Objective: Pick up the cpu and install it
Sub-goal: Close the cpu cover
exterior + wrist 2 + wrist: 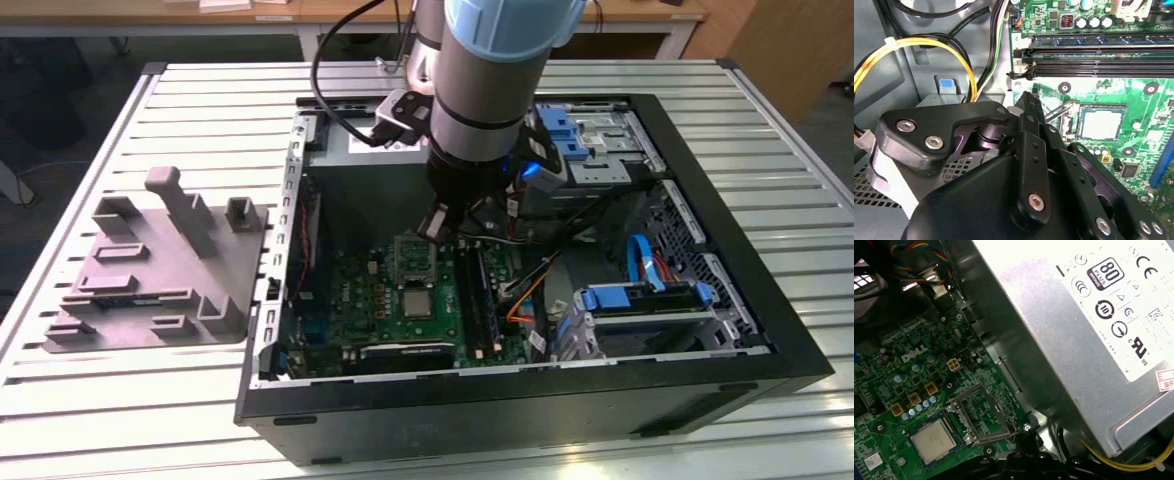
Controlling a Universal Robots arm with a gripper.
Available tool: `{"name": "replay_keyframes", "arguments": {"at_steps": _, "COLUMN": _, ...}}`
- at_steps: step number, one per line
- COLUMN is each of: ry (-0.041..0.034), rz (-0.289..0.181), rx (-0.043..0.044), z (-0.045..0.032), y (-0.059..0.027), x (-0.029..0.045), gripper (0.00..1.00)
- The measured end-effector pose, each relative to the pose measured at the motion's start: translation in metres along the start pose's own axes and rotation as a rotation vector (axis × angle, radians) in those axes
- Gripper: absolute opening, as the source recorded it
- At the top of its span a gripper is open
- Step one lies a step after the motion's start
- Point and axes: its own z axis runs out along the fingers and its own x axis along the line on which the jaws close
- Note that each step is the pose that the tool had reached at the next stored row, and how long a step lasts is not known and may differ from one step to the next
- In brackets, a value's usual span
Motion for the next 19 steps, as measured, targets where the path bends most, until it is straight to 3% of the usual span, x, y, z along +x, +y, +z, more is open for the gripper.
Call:
{"name": "replay_keyframes", "arguments": {"at_steps": 9, "ry": 0.0224, "rz": -0.004, "rx": 0.0137, "z": -0.0030, "y": 0.0013, "x": 0.0000, "gripper": 0.11}}
{"name": "replay_keyframes", "arguments": {"at_steps": 19, "ry": 0.0280, "rz": -0.025, "rx": 0.0146, "z": -0.0068, "y": 0.0024, "x": -0.0004, "gripper": 0.11}}
